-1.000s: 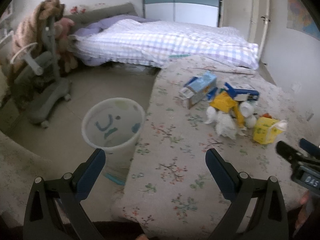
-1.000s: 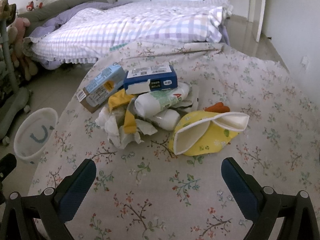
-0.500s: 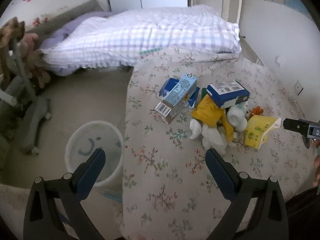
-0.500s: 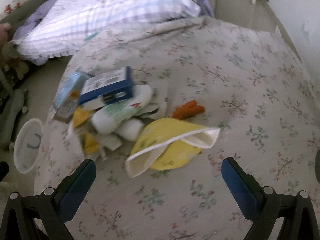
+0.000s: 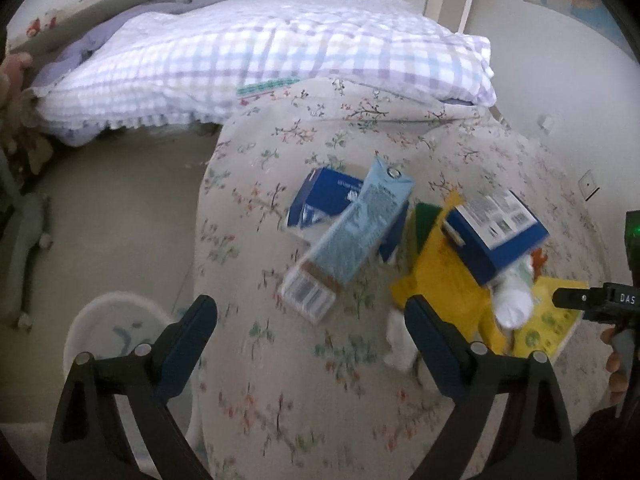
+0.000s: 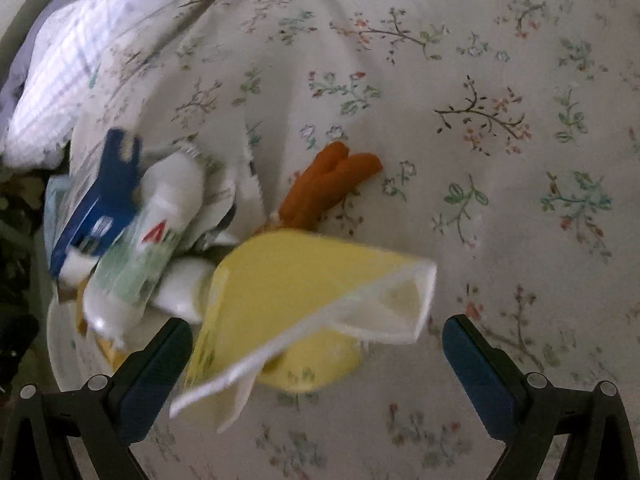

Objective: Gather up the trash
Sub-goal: 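Grasp the blue milk carton with the left tool while the right tool grasps the yellow paper cup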

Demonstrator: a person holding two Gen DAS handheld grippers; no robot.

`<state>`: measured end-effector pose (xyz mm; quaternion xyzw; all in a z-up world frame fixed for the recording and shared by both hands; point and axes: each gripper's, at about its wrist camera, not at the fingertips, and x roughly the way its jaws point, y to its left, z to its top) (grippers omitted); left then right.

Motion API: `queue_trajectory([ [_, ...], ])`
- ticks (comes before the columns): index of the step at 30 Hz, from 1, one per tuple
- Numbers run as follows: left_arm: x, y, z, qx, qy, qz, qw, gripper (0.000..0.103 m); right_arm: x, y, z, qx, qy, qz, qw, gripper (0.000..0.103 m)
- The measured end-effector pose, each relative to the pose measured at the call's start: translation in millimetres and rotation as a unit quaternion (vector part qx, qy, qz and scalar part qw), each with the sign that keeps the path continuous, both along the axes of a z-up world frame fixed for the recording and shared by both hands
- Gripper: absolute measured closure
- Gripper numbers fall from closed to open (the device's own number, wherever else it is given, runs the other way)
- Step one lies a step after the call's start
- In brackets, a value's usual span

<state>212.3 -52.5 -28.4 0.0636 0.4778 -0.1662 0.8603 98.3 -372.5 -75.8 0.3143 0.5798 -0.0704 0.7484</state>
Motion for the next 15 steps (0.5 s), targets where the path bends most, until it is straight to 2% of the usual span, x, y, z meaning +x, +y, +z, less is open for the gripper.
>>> queue_trajectory([
  [5, 24.4, -11.9, -18.3, -0.001, 0.01, -0.015, 0.9998, 0.016, 1.3, -13.5, -15.4, 0.036, 0.011, -0.025, 0.999, 0.002],
  [7, 28.3, -16.1, -23.3, -0.005, 0.011, -0.023, 0.9997, 0.019, 0.0, -14.7, -13.2, 0.035, 0.009, -0.028, 0.999, 0.007],
  [9, 30.7, -21.0, -28.2, -0.003, 0.016, -0.03, 0.9994, 0.029, -0.4, -14.8, -10.0, 0.042, -0.001, -0.023, 0.999, 0.017],
  [10, 30.7, -23.1, -30.1, -0.003, 0.022, -0.032, 0.9992, 0.041, -0.2, -14.6, -9.3, 0.045, -0.005, -0.02, 0.999, 0.021],
  [11, 30.5, -24.2, -31.8, -0.003, 0.028, -0.033, 0.9991, 0.05, -1.4, -14.4, -7.7, 0.044, -0.006, -0.019, 0.999, 0.022],
  [14, 25.5, -25.7, -30.4, -0.011, 0.034, -0.038, 0.9986, 0.064, -10.1, -17.2, -5.0, 0.05, -0.008, -0.023, 0.998, 0.025],
  [15, 23.6, -25.7, -28.5, -0.011, 0.034, -0.038, 0.9986, 0.064, -12.0, -18.1, -4.0, 0.053, -0.01, -0.023, 0.998, 0.029],
])
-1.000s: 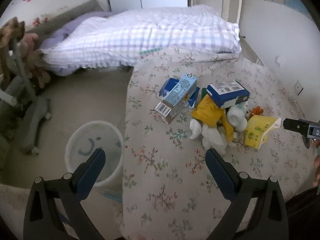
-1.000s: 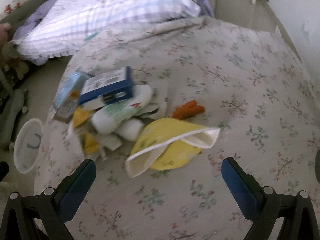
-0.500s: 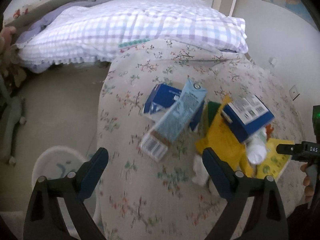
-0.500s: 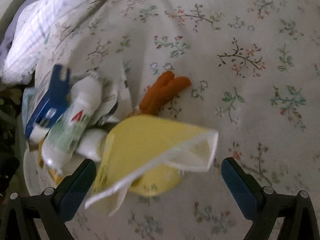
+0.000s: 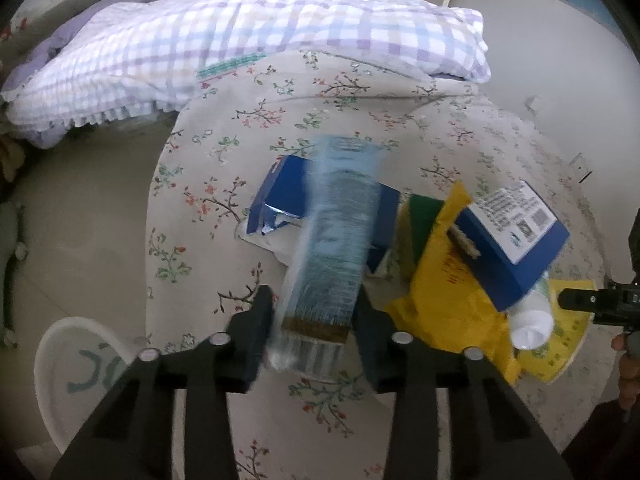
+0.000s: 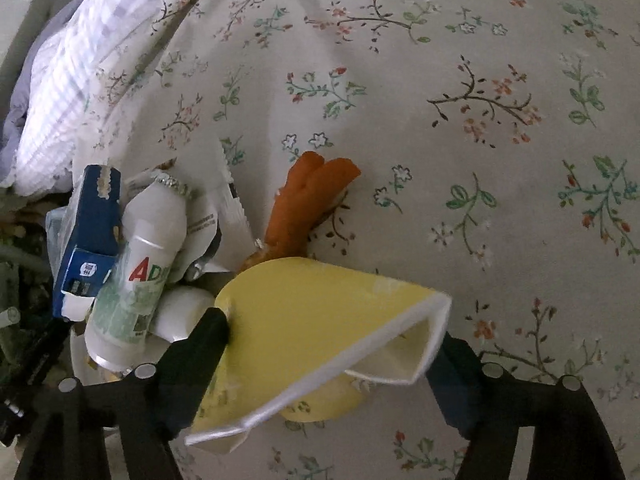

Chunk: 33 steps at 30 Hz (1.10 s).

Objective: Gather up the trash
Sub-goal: 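Grasp the blue milk carton with the left tool while the right tool grasps the yellow paper cup, then drop the milk carton into the wastebasket with the left tool while the right tool drops the yellow cup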

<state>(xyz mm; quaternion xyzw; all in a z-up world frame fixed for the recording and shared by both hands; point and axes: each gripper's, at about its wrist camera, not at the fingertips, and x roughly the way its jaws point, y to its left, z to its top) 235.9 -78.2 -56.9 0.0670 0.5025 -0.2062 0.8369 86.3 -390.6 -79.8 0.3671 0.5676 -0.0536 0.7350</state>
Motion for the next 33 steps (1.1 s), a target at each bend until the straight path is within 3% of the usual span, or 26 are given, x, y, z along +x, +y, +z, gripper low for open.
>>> queue_trajectory([
  [4, -12.7, 5.9, 12.5, -0.008, -0.007, 0.001, 0.9999, 0.065, -10.5, -2.6, 10.3, 0.005, -0.017, 0.002, 1.0, 0.043],
  [9, -30.1, 20.8, 26.5, -0.03, -0.003, 0.013, 0.9995, 0.067, -22.4, -6.2, 23.8, -0.003, -0.034, -0.001, 0.999, 0.048],
  [22, -79.2, 67.1, 60.5, -0.081, -0.021, 0.041, 0.9956, 0.067, -29.3, 8.4, 70.7, -0.01, -0.101, 0.002, 0.995, 0.05],
  [33, -98.9, 134.6, 57.2, -0.07, -0.036, 0.097, 0.9922, 0.067, -13.8, 68.6, 105.8, -0.014, -0.158, 0.049, 0.986, 0.05],
])
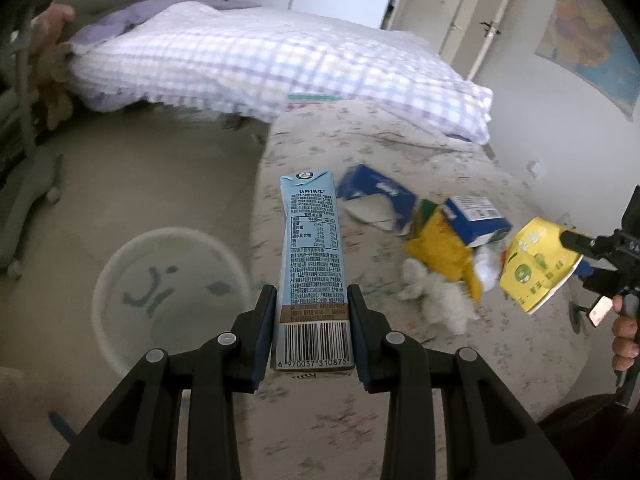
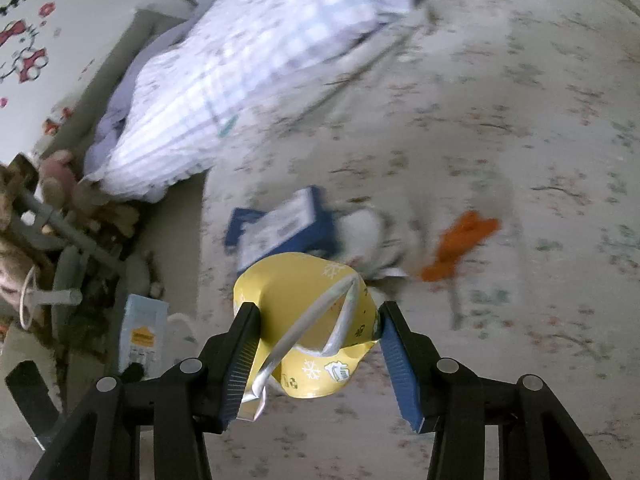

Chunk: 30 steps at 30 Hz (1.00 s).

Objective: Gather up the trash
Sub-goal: 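Drop the milk carton into the wastebasket with the left tool while the right tool drops the yellow cup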

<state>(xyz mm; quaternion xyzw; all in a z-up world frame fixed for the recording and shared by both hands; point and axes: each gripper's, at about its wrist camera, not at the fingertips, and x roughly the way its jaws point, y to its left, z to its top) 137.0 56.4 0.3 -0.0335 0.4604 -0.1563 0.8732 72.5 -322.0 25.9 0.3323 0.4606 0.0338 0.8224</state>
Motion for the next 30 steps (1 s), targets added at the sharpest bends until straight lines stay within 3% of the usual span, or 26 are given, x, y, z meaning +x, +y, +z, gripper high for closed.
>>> queue_trajectory([
  [10, 3.0, 69.5, -26.2, 0.009, 0.033, 0.067, 0.9971, 0.067, 37.3, 97.2, -4.8, -0.025, -0.018, 0.081, 0.996, 0.05],
  [21, 16.6, 111.2, -46.5, 0.027, 0.059, 0.125, 0.99, 0.065, 71.4, 175.4, -23.9, -0.043, -0.014, 0.132, 0.99, 0.05],
  [22, 18.1, 114.8, -48.1, 0.039, 0.07, 0.14, 0.9869, 0.063, 74.3, 182.0, -24.5, -0.041, -0.015, 0.133, 0.99, 0.05],
  [25, 18.0, 125.5, -51.0, 0.051, 0.092, 0.174, 0.9791, 0.038, 85.0, 202.9, -30.9, -0.035, -0.013, 0.138, 0.99, 0.05],
  [30, 13.9, 138.1, -42.0, 0.07, 0.076, 0.198, 0.9748, 0.028, 97.9, 236.0, -40.2, -0.049, -0.013, 0.151, 0.987, 0.05],
])
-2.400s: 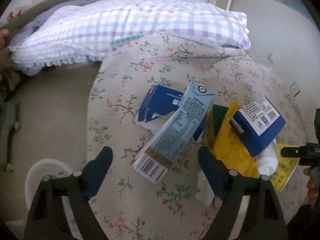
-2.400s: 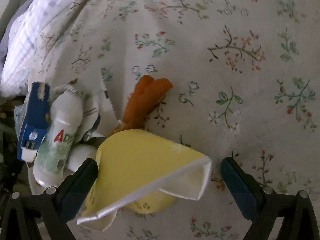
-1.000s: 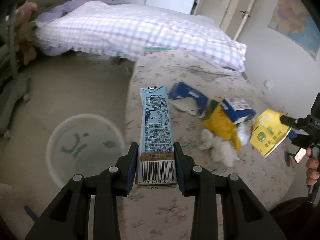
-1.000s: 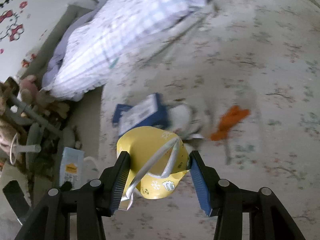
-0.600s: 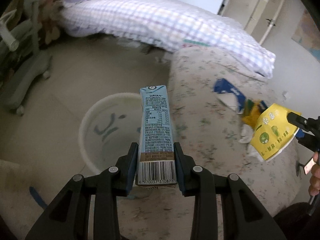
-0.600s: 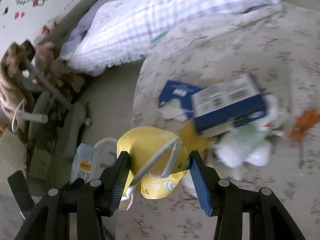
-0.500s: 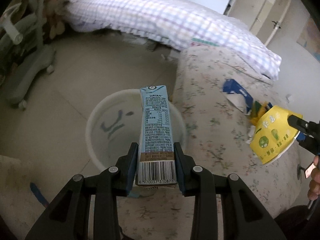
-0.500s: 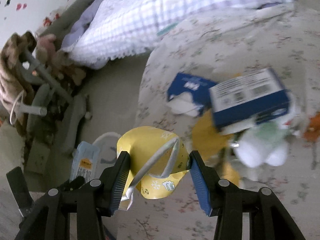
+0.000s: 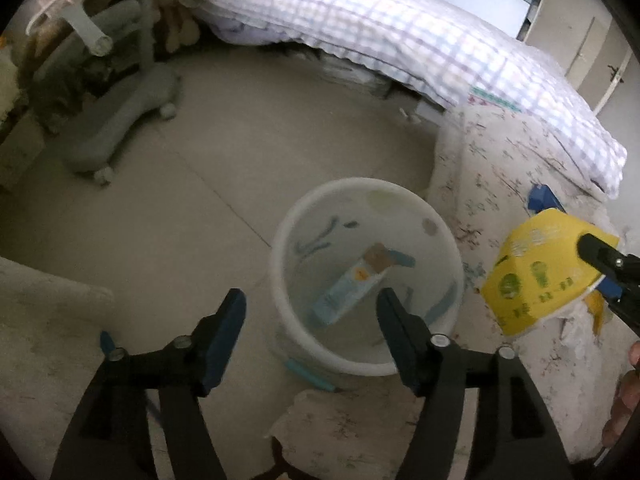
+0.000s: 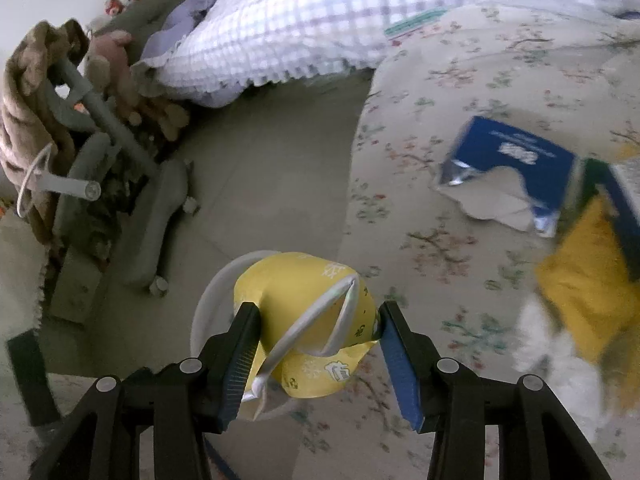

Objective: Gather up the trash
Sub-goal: 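Drop the milk carton into the wastebasket with the left tool while the right tool drops the yellow cup, then grasp the blue box on the trash pile with the right tool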

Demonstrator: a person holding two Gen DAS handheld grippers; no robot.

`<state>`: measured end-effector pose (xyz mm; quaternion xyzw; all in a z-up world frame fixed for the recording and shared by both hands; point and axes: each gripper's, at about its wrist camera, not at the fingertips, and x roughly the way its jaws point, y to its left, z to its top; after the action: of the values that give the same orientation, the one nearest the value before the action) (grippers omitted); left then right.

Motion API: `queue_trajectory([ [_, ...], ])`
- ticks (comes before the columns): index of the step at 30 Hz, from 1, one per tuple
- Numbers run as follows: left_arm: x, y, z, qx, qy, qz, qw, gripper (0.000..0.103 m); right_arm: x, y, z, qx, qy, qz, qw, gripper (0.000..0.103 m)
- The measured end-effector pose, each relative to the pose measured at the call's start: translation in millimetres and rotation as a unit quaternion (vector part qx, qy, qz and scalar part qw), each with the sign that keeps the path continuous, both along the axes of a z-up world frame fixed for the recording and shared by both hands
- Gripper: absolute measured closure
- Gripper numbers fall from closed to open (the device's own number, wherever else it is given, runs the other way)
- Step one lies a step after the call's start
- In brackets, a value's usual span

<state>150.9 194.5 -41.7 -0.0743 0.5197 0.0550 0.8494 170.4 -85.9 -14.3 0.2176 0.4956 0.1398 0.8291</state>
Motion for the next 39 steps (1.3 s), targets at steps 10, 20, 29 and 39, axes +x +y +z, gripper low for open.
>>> queue_trajectory([
  [10, -5.4, 19.7, 9.8, 0.025, -0.019, 0.024, 0.9992, 0.021, 12.3, 44.5, -16.7, -0.032, -0.002, 0.029, 0.999, 0.046],
  [20, -6.6, 16.8, 12.4, 0.023, -0.025, 0.021, 0.9992, 0.016, 8.9, 53.2, -2.9, -0.052, -0.022, 0.045, 0.997, 0.018],
  [29, -3.1, -2.2, 11.2, -0.005, -0.018, -0.001, 0.9998, 0.014, -2.8, 0.3, 5.1, -0.092, -0.017, 0.01, 0.996, 0.018],
  [39, 2.7, -39.3, 14.7, -0.047, -0.017, -0.034, 0.9982, 0.001, -19.9, -85.9, 29.8, -0.188, -0.05, -0.053, 0.979, 0.001],
])
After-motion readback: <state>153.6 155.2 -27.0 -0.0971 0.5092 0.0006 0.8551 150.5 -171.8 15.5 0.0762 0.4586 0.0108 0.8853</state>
